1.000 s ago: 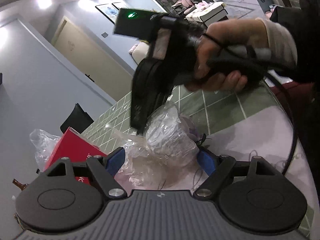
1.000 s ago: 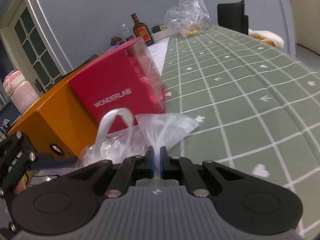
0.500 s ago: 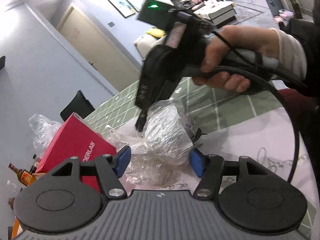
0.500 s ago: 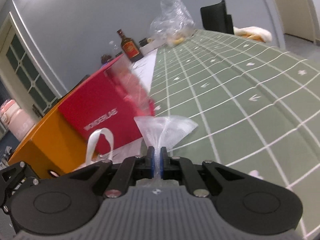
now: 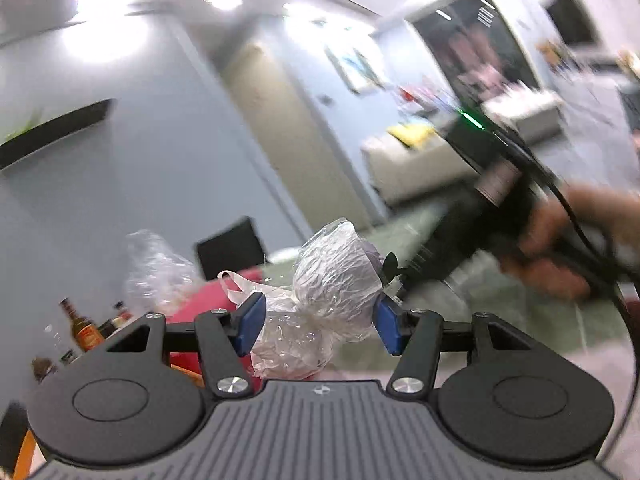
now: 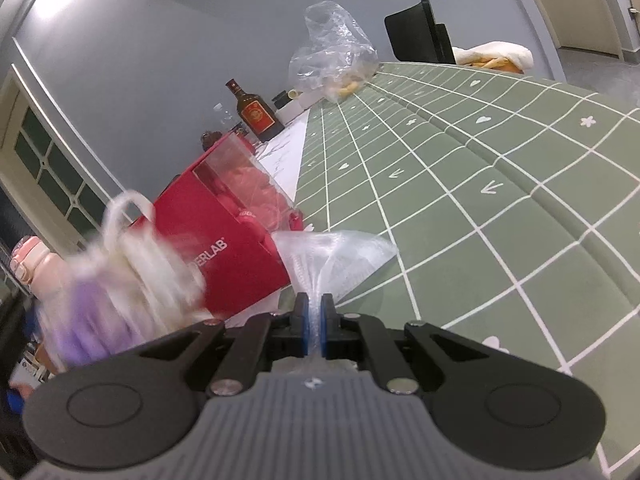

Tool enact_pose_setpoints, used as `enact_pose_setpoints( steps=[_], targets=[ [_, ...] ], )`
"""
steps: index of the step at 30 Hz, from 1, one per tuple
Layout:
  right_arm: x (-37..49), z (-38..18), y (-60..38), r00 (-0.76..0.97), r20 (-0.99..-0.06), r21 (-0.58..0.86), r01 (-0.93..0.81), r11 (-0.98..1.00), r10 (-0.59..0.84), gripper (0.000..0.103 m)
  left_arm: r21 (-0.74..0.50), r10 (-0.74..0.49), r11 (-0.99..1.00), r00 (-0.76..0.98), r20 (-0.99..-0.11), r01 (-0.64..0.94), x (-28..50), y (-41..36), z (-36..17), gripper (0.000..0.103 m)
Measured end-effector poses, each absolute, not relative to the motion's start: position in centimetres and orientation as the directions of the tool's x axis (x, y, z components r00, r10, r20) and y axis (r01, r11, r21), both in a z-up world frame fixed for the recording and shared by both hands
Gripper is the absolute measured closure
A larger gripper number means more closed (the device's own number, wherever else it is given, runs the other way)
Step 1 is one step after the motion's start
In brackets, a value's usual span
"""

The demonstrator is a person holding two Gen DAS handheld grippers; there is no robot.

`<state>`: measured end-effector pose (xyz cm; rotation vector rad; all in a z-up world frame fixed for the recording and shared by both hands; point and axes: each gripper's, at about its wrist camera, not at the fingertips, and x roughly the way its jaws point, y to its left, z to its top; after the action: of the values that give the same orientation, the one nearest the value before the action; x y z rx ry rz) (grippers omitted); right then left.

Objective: Organize soft objects
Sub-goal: 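Lift both plastic bags and carry them over the orange box, then open both grippers to drop the plastic bags into the orange box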

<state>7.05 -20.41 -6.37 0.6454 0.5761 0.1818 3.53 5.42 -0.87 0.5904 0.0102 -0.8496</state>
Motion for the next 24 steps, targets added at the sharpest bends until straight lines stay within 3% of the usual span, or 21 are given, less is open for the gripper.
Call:
enact_pose_setpoints(
  steps=[9, 12, 18, 24],
  targets=[
    [5.9, -6.0, -20.4, 0.853, -0.417, 0.603, 0.0, 0.798, 0.315, 0.101, 0.295, -0.549, 0.797, 0.836, -0.008, 0.527, 5.1, 7.5, 2.1, 0.038],
    [5.2, -5.5, -19.9, 0.855, -0.415, 0.598, -0.002, 0.802, 0.311, 0.101, 0.214, -0.474, 0.863, 0.88, 0.028, 0.458, 5.9, 8.6, 3.1, 0.038],
    [2.6, 0.3, -17.8, 0.904, -0.302, 0.517, -0.11, 0.849, 0.302, 0.101, 0.127, -0.306, 0.944, 0.952, 0.003, 0.303, 8.5, 9.9, 4.4, 0.038],
    [3.1, 7.3, -12.4, 0.904, -0.21, 0.351, -0.286, 0.892, 0.372, 0.101, 0.071, -0.205, 0.975, 0.975, -0.089, 0.212, 10.7, 10.1, 4.7, 0.038]
  ],
)
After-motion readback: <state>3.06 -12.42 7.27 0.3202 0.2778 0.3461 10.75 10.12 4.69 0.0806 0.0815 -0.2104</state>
